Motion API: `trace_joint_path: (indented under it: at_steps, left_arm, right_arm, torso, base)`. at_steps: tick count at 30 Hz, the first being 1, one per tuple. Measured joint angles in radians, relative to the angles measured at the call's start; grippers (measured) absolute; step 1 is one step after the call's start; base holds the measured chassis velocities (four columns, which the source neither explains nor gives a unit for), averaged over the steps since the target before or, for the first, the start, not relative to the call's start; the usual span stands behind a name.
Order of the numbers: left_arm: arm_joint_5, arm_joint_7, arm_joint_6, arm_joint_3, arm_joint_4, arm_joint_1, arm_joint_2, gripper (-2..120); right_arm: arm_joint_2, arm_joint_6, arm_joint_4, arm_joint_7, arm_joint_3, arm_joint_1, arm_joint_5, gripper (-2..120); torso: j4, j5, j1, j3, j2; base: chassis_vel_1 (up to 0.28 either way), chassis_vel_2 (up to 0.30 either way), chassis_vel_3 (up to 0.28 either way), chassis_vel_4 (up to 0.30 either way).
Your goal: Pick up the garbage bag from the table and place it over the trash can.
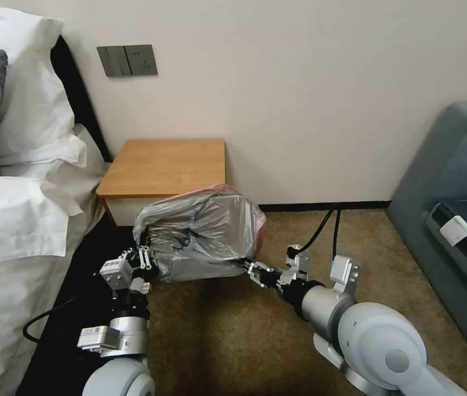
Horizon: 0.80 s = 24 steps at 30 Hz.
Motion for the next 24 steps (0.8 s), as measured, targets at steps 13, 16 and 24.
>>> trace_joint_path:
  at_steps: [13,16,24]
  left_arm:
    - [-0.011,0.003,0.0,-0.008,-0.006,0.004,0.009,9]
    - [-0.014,0.003,0.0,-0.011,-0.007,0.004,0.011,9]
    - [-0.015,0.006,0.0,-0.012,-0.005,0.005,0.009,9]
  right_arm:
    - [0.003,0.009,-0.045,-0.042,0.009,-0.002,-0.163,100]
    - [0.001,0.011,-0.046,-0.039,0.019,-0.002,-0.168,100]
    - [0.0,0.024,-0.072,-0.056,0.038,0.006,-0.233,100]
  torso:
    - [0.0,0.0,0.0,0.0,0.0]
    - [0.0,0.0,0.0,0.0,0.0]
    - [0.0,0.0,0.0,0.0,0.0]
  base:
    - [0.0,0.0,0.0,0.0]
    - [0.0,0.0,0.0,0.0]
    - [0.0,0.0,0.0,0.0]
